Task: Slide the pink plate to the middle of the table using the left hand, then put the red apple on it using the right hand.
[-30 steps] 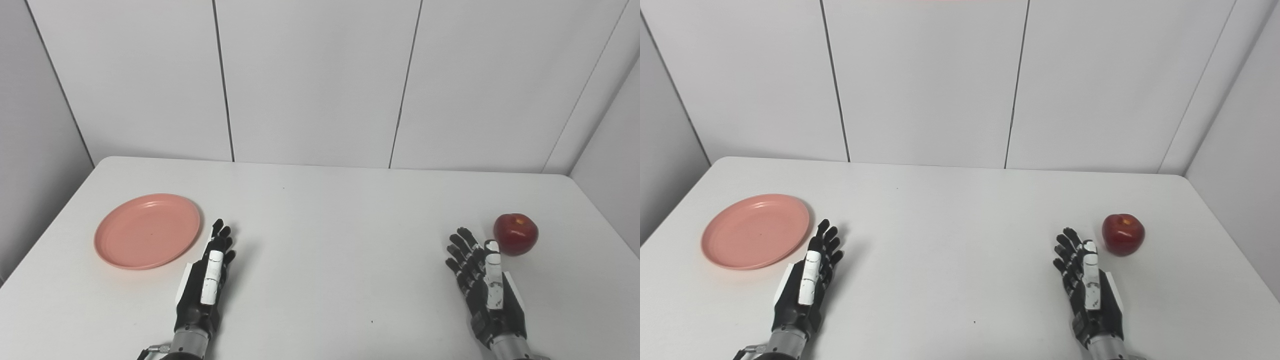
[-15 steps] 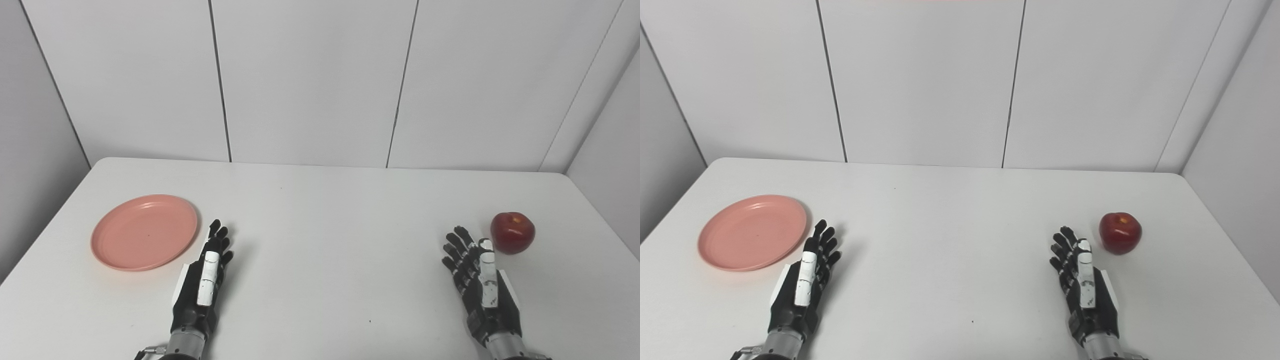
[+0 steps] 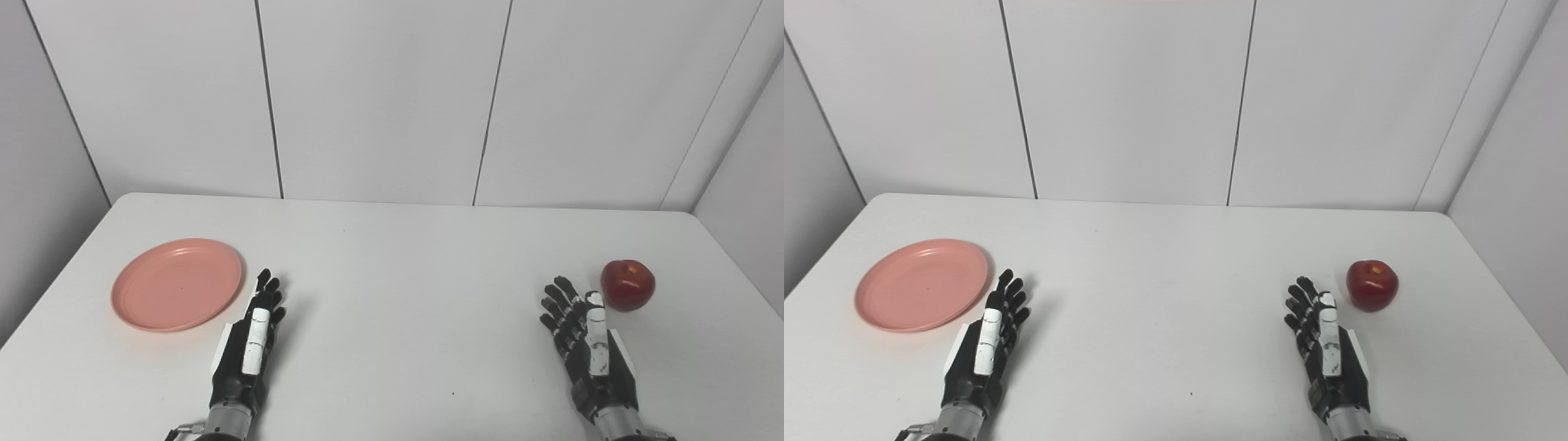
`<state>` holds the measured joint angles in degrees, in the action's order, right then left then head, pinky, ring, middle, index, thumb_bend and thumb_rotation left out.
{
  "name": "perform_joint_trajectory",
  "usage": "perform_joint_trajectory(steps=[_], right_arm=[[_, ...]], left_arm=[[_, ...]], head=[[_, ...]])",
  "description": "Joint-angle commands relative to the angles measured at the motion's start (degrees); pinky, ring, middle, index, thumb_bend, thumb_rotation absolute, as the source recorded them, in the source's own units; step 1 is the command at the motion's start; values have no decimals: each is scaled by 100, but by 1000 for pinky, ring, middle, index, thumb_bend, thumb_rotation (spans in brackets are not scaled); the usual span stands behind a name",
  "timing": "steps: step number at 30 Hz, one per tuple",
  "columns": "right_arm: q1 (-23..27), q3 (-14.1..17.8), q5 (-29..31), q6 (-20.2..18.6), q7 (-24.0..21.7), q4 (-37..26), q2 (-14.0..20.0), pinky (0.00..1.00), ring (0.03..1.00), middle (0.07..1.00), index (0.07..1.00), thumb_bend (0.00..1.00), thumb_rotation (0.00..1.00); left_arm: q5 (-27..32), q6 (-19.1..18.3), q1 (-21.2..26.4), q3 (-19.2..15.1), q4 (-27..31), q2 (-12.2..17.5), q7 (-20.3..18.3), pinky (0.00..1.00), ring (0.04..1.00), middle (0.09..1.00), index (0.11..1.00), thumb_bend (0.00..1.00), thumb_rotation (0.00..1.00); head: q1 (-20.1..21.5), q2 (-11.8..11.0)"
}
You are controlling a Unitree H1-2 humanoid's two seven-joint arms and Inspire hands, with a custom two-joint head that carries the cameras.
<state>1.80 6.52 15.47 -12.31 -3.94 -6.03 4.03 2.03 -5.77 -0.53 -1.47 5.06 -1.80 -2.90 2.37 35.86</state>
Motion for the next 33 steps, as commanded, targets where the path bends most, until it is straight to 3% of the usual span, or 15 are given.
perform_joint_trajectory(steps=[1, 14, 26, 33], right_arm=[[89, -41, 43, -65, -33, -29, -45, 958, 944, 930, 924, 942, 1000], [100, -6, 84, -23, -94, 69, 14, 951, 951, 936, 929, 948, 1000], [187, 378, 413, 372, -489, 762, 345, 960, 948, 933, 921, 915, 1000], [285, 514, 613, 693, -811, 1275, 553, 999, 968, 954, 948, 904, 1000]], left_arm=[[-25, 183, 102, 4, 40, 155, -23, 1000, 1000, 1000, 1000, 910, 988], [-60, 185, 94, 46, -6, 82, 10, 1000, 1000, 1000, 1000, 883, 996], [-400, 380, 134, 402, -338, -344, 365, 1000, 1000, 999, 1000, 867, 968], [-632, 602, 181, 591, -583, -532, 606, 1000, 1000, 1000, 1000, 835, 973]], head=[[13, 4], [-179, -117], [-1418, -671], [-1761, -908]])
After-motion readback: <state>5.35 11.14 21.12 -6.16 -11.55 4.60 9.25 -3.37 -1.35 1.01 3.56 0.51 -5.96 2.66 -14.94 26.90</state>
